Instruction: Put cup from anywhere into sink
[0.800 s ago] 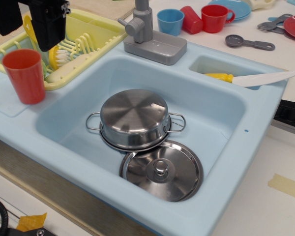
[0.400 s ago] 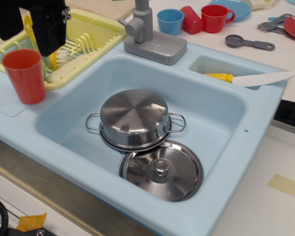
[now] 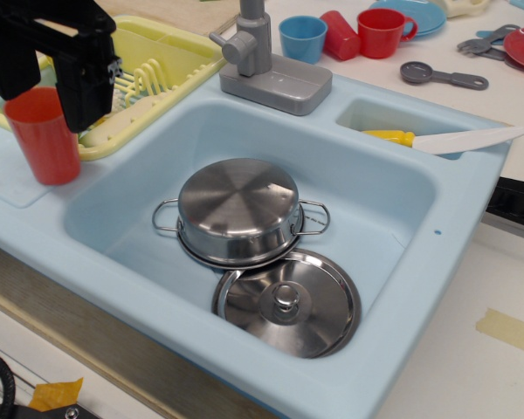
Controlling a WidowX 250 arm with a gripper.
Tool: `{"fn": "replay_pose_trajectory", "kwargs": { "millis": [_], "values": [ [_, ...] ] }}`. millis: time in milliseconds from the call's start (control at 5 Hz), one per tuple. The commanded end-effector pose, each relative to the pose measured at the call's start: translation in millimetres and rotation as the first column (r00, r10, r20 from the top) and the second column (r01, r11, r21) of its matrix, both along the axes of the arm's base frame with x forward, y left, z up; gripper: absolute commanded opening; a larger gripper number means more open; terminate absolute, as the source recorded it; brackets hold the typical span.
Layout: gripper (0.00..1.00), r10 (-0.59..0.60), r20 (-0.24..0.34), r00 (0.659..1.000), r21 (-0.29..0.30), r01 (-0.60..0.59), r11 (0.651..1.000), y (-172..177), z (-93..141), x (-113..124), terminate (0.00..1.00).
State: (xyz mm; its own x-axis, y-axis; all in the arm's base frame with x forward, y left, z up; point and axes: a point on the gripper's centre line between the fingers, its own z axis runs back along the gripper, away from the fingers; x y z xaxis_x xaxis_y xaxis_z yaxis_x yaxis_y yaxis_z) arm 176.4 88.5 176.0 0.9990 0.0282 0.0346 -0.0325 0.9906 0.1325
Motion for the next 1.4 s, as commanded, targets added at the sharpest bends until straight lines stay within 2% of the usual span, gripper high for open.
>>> {"fn": "replay_pose_trajectory", "kwargs": {
  "millis": [0,600,800,1200],
  "values": [
    [1.0,-0.014,0.008,1.0,-0.003,0.014,1.0,4,-9,0,0.0],
    [1.0,-0.023,0.03,0.999,-0.06,0.025,0.998,14,-38,-2,0.0],
    [0.0,-0.027,0.029,0.999,-0.093,0.03,0.995,17,-49,0,0.0],
    [0.0,-0.034,0.045,0.998,-0.072,0.037,0.997,15,-38,-5,0.0]
  ]
}}
